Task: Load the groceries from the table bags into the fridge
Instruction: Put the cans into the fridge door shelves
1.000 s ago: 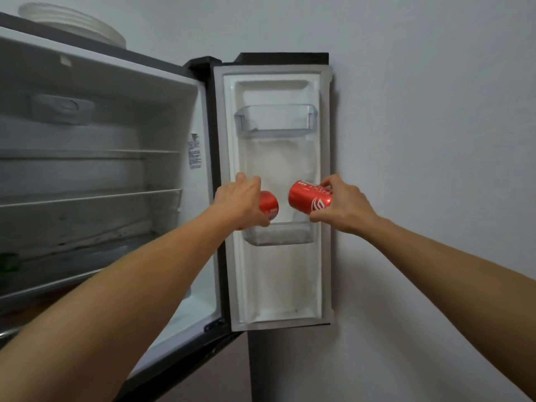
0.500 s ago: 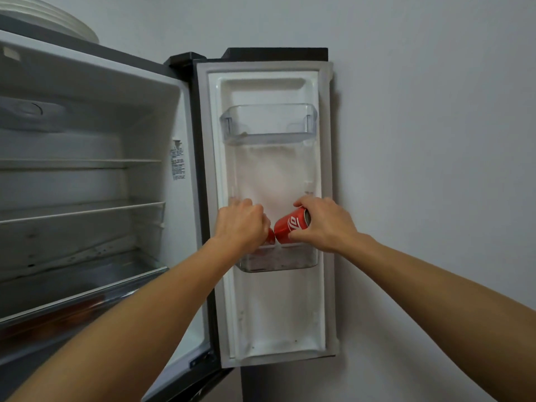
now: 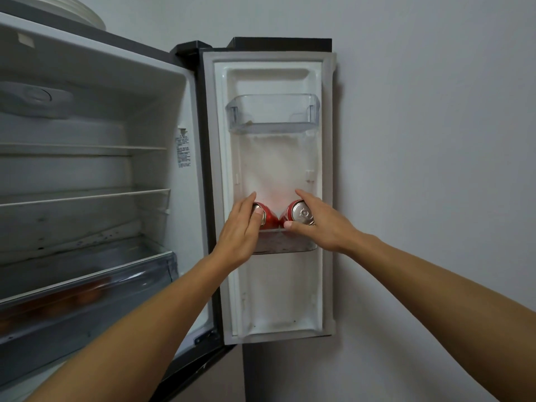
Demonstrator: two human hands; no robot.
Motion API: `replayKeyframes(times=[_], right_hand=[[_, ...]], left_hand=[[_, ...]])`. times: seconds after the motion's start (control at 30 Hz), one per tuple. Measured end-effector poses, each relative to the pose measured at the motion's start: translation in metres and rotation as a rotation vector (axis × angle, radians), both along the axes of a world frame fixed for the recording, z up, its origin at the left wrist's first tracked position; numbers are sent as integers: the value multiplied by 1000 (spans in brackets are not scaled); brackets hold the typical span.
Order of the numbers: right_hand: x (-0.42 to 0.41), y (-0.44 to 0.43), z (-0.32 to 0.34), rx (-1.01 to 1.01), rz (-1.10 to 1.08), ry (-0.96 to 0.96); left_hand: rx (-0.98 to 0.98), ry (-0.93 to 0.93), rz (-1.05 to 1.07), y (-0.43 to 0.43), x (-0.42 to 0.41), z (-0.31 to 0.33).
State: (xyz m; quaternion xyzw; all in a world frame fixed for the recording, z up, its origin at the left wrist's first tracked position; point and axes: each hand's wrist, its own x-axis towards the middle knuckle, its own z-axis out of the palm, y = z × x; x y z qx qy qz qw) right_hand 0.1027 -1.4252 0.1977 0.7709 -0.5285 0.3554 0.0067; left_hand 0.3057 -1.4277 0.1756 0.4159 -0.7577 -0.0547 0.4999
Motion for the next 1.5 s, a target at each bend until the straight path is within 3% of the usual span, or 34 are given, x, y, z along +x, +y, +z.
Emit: replayKeyframes(times=[0.1,0.17,0.3,0.4,0.53,0.83,1.07,1.27,1.5], right_hand=[[-10,11,-9,0,-9,-58],[-12,19,-13,-123,-105,-25],[-1,39,-12,-425,-114,-18],[10,50,-14,-493,-5,13],[24,67,-32,-487,153,81],[89,148,-131,-126,583,115],[195,308,-179,-54,975,249],[261,522,-200,-60,1357,280],[287,783,-217,-114,1664,312]], left_hand=[[-53,29,77,12,8,-9],[-113,8,198,22,11,-15],[-81,-170,386,53,19,-18],[2,-311,511,83,28,-23],[115,-417,684,126,40,-41],[413,-638,966,309,55,-135],[700,-649,1289,516,99,-182],[874,-453,1605,740,100,-193],[1047,-318,1896,1004,37,-201]])
